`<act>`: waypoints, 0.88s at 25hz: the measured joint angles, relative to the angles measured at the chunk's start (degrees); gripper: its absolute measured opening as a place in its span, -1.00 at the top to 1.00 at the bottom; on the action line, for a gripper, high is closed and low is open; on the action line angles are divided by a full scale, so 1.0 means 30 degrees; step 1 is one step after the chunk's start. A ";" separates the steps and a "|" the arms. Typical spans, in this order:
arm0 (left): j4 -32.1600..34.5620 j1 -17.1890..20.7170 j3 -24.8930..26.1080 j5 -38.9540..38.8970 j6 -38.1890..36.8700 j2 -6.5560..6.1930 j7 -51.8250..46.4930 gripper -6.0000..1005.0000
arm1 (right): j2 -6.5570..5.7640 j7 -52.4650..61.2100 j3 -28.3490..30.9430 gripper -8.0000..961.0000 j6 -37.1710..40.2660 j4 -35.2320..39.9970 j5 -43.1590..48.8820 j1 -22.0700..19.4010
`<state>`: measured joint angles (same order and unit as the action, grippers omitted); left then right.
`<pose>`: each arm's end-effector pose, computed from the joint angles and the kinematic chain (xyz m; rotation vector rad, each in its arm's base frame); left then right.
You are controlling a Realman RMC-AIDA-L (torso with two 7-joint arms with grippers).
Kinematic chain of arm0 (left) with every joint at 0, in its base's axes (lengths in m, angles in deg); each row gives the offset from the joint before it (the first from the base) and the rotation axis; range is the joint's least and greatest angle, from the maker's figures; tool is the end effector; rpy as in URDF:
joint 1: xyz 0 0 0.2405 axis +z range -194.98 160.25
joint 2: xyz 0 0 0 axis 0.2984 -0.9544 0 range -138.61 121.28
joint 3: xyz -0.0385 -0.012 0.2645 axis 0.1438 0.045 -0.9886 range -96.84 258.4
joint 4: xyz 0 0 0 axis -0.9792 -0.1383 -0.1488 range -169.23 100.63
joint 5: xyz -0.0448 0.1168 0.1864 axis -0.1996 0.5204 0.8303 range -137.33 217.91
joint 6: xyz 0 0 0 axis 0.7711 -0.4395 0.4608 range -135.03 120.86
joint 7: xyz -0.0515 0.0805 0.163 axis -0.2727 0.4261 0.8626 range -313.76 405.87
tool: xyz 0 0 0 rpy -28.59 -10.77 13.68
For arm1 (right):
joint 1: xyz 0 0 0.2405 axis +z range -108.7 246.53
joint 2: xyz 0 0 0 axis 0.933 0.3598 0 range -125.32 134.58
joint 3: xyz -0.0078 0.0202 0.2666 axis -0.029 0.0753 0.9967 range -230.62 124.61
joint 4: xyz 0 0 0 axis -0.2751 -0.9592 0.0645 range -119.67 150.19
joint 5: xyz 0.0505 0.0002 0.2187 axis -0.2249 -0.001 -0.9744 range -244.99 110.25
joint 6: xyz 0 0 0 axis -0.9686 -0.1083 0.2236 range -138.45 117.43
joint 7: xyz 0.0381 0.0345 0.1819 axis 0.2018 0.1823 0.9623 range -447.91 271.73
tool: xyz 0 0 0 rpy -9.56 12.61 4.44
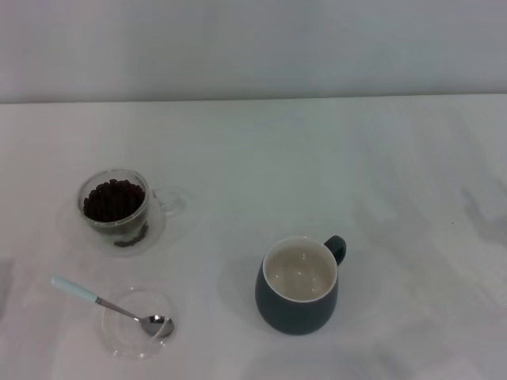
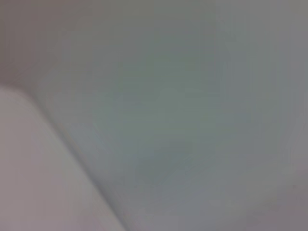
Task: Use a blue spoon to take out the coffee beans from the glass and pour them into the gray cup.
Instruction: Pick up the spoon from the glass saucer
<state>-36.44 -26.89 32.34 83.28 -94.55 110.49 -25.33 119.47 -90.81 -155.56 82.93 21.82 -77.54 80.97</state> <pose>-0.4001 0.2518 -0.0149 -1.2403 -1.3579 -1.4090 0.3570 0.2921 0.0365 -1.5671 0.0179 0.6262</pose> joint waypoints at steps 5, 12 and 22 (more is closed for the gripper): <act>-0.0259 0.0253 -0.1505 0.0037 0.0130 -0.0055 -0.2190 -0.40 | -0.0021 -0.0012 0.0391 -0.29 0.0007 0.0061 0.0002 0.0467; -0.0117 -0.0386 -0.4103 0.0061 0.1538 -0.0232 -0.4715 -0.40 | -0.0011 -0.0021 0.0502 -0.29 0.0007 0.0116 0.0000 0.0742; 0.0531 -0.1766 -0.7872 0.0092 0.3044 -0.0755 -0.7635 -0.40 | 0.0035 0.0122 0.0525 -0.29 0.0111 0.0304 0.0044 0.0636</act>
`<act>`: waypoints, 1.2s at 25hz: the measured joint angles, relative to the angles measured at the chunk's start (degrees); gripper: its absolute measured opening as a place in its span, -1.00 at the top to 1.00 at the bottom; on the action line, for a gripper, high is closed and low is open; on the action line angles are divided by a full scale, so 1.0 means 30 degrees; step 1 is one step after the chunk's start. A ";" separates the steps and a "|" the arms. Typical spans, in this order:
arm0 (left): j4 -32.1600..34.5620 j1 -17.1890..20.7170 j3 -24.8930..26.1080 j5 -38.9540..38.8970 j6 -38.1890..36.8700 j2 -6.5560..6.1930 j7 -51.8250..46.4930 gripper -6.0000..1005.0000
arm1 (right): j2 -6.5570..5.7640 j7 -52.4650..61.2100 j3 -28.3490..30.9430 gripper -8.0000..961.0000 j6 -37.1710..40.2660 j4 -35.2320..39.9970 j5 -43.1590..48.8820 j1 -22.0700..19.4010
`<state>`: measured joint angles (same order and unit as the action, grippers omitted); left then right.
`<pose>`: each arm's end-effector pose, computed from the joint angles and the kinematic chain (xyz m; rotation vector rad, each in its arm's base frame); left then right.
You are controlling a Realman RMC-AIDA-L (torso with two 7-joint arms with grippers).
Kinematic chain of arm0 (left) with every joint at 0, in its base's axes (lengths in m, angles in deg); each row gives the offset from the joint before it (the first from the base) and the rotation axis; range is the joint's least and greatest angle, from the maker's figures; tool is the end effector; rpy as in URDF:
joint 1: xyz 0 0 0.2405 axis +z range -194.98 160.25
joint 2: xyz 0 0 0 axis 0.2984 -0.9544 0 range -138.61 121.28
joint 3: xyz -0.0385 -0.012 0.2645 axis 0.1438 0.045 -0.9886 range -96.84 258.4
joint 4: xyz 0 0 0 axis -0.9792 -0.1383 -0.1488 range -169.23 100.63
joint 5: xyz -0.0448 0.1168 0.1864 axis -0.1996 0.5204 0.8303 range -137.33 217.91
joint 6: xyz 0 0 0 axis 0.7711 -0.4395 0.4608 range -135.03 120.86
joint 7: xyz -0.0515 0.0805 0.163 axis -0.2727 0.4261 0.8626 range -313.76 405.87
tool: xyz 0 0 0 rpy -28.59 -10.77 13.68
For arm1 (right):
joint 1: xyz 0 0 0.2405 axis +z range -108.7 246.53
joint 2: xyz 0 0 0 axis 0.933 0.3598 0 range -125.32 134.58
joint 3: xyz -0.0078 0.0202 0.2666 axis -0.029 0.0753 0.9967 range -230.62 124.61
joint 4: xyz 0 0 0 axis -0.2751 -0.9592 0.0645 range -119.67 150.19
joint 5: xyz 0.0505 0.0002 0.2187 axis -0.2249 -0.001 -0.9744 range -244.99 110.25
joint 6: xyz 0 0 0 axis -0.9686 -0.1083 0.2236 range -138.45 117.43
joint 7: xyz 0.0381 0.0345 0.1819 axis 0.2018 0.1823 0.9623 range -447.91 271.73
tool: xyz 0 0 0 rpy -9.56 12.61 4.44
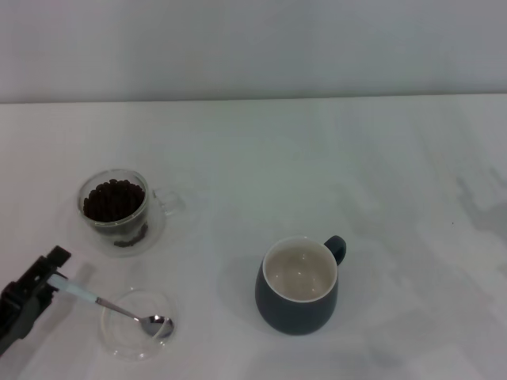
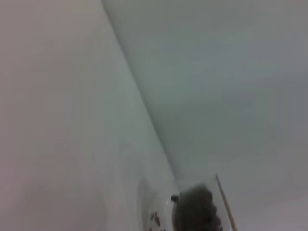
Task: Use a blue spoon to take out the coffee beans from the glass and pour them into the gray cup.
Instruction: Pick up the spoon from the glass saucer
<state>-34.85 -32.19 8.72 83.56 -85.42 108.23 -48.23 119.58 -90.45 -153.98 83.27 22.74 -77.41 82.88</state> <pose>-0.3811 0.2714 -0.0712 -1.4761 -1.8840 -1.3247 0.3440 0.3062 0.0420 -1.5384 -0.0107 0.6714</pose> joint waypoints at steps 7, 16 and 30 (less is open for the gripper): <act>0.0065 -0.0334 -0.0677 0.0551 0.0179 0.0032 -0.0565 -0.40 | 0.0005 0.0005 0.0002 -0.29 0.0036 -0.0014 0.0001 0.0004; 0.0314 -0.0282 -0.0660 0.0883 0.0173 0.0165 -0.0437 -0.39 | 0.0005 -0.0069 0.0013 -0.29 -0.0043 -0.0079 -0.0064 -0.0002; 0.0359 -0.0198 -0.0530 0.0799 0.0186 0.0120 -0.0430 -0.06 | 0.0004 -0.0112 0.0032 -0.29 -0.0026 -0.0051 -0.0113 0.0037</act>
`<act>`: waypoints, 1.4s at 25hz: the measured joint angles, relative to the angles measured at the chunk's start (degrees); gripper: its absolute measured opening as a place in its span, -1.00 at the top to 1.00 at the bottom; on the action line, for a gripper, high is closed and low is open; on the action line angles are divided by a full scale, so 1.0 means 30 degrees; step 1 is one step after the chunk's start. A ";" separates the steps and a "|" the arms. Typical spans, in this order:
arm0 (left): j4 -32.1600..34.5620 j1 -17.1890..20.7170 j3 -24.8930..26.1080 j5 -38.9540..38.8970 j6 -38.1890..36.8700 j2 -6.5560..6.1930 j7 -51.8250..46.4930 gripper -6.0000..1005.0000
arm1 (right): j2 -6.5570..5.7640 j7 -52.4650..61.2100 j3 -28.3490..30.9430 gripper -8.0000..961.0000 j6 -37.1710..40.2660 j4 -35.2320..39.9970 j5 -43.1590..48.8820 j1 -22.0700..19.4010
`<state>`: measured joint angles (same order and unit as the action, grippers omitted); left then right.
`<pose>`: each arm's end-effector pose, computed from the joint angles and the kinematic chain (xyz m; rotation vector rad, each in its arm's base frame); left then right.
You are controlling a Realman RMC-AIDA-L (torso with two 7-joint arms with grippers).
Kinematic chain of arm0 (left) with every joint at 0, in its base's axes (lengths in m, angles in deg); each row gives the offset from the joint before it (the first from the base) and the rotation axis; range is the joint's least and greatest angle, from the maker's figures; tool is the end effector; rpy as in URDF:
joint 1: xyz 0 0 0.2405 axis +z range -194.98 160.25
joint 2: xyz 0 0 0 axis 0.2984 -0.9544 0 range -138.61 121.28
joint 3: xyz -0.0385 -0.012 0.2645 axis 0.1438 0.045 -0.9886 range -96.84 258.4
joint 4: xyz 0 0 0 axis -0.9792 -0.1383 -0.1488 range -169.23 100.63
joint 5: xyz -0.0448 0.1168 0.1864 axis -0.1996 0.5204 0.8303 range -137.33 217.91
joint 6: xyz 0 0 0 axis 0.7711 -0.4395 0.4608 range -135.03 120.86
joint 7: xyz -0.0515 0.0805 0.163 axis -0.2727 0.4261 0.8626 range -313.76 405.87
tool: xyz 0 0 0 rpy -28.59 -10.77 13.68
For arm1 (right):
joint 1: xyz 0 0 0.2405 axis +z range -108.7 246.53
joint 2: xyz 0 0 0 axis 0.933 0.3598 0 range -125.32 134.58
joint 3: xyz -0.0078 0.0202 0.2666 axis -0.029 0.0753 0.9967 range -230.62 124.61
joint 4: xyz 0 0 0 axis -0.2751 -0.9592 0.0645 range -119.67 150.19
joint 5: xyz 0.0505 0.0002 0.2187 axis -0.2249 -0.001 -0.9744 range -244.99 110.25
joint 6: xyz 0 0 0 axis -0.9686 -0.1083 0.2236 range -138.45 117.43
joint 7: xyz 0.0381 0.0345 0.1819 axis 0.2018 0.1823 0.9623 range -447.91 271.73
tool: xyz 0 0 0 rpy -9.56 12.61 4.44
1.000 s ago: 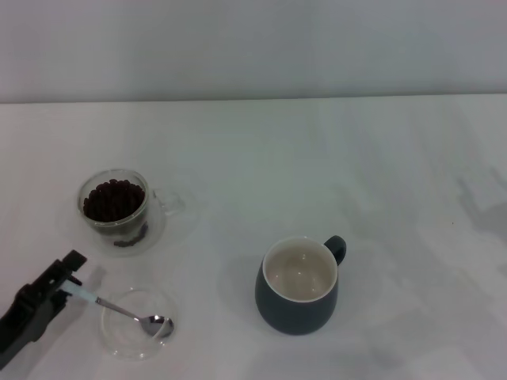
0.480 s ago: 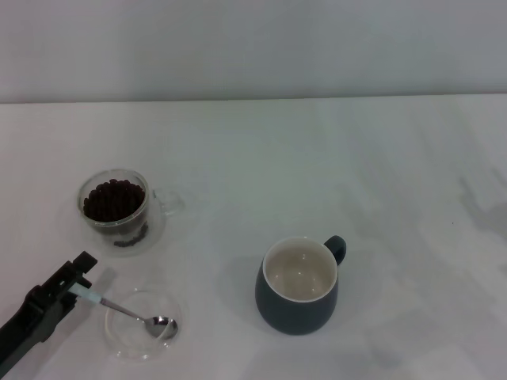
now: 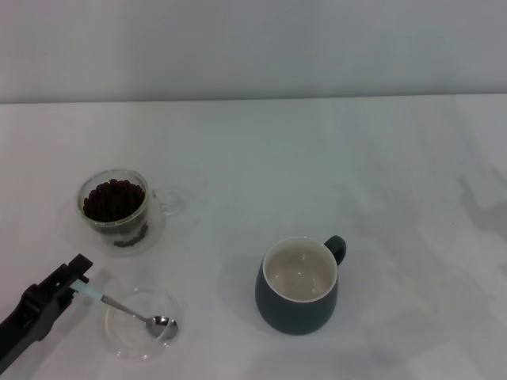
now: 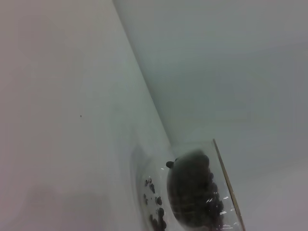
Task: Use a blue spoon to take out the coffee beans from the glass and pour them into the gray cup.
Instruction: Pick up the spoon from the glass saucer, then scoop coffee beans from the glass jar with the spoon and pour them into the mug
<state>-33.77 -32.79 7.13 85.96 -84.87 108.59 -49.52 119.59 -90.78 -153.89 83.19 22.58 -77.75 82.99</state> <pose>-0.3718 0.2721 -0.0824 -1.5504 -1.9199 -1.2961 0.3449 0.3068 0.0430 -1.5324 -0.0116 0.6635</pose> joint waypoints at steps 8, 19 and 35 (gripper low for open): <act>0.0000 0.0013 0.0007 -0.0050 0.0269 -0.0065 -0.0082 0.28 | 0.0026 -0.0010 0.0000 -0.29 0.0053 0.0043 0.0000 0.0025; 0.0793 0.0541 -0.0042 -0.0137 -0.0116 -0.0398 0.0212 0.73 | 0.0058 -0.0009 -0.0004 -0.29 0.0031 0.0045 0.0012 0.0004; 0.5656 0.0710 0.0061 -0.0520 -0.1848 -0.3614 -0.1539 0.73 | 0.0088 -0.0010 -0.1251 -0.29 0.0708 0.0032 0.0297 -0.0147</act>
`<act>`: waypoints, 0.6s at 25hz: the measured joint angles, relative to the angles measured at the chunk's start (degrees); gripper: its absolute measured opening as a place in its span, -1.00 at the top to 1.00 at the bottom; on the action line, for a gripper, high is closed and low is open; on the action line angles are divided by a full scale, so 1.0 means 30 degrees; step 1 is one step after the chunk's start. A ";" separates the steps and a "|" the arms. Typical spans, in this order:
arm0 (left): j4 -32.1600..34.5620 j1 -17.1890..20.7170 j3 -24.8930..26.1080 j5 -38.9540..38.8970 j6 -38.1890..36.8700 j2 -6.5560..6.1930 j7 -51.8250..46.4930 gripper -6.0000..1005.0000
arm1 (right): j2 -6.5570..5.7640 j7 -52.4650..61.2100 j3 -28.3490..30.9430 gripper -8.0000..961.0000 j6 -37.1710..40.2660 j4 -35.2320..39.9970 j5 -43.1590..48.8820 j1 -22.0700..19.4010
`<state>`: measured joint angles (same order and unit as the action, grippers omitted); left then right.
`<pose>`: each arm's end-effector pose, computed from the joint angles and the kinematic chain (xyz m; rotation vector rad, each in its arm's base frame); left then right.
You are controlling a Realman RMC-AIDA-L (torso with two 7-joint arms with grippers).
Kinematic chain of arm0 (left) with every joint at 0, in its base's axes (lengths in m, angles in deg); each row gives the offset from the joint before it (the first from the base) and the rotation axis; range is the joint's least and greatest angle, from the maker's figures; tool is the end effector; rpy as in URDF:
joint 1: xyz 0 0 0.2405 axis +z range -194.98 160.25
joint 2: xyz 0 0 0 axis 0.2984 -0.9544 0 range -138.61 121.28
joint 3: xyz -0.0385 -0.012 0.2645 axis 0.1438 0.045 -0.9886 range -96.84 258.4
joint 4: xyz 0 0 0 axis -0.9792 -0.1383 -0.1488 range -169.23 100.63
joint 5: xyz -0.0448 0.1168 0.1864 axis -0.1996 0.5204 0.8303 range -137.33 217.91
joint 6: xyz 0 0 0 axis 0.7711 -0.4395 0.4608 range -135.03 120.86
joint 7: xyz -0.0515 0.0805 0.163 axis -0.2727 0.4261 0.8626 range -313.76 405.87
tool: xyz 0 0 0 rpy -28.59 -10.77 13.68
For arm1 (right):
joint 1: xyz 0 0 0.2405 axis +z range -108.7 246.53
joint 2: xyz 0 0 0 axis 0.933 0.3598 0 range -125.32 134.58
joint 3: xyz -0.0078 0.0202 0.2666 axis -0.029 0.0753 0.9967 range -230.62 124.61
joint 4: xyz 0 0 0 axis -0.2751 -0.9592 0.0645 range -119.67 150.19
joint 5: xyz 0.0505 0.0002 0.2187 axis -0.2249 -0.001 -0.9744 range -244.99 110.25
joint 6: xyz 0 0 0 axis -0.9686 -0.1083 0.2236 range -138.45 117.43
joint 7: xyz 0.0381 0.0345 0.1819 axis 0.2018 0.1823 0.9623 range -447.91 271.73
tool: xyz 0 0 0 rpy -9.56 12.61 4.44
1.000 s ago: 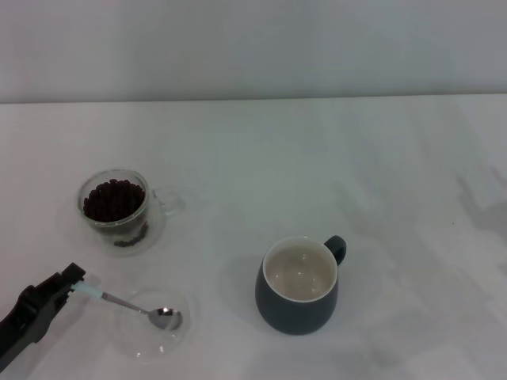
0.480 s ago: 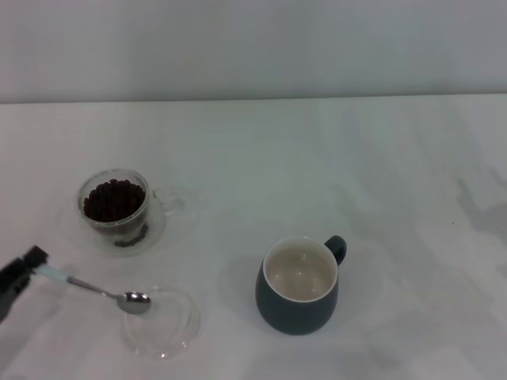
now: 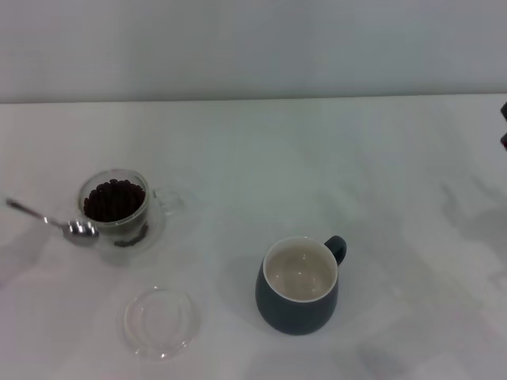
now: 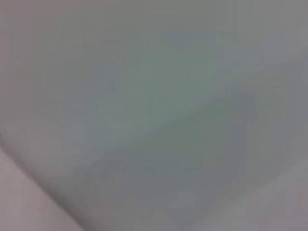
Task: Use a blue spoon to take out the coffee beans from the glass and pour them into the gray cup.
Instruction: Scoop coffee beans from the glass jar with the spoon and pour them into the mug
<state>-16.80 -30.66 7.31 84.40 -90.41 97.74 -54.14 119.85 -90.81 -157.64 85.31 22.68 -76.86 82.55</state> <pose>-0.3596 0.3228 0.0452 -1.7836 -1.5288 -1.4112 0.3336 0.2985 0.0291 -1.5933 -0.0479 0.7108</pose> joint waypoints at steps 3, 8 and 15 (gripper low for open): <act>-0.0077 -0.1118 -0.0007 0.0132 0.0178 -0.0916 -0.0521 0.73 | 0.0016 0.0002 -0.0552 -0.29 0.0064 0.0007 0.0001 -0.0010; -0.0039 -0.3149 -0.0129 0.1583 0.1821 -0.1947 -0.1862 0.73 | 0.0029 0.0122 -0.1272 -0.29 0.0127 0.0025 0.0000 0.0012; 0.0045 -0.4783 -0.0139 0.3613 0.3657 -0.2286 -0.2696 0.73 | 0.0056 0.0195 -0.2510 -0.29 0.0177 0.0437 0.0002 0.0003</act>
<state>-16.67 -45.01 6.89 95.24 -79.44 90.89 -62.23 120.02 -90.23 -165.17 85.84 23.99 -76.85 82.56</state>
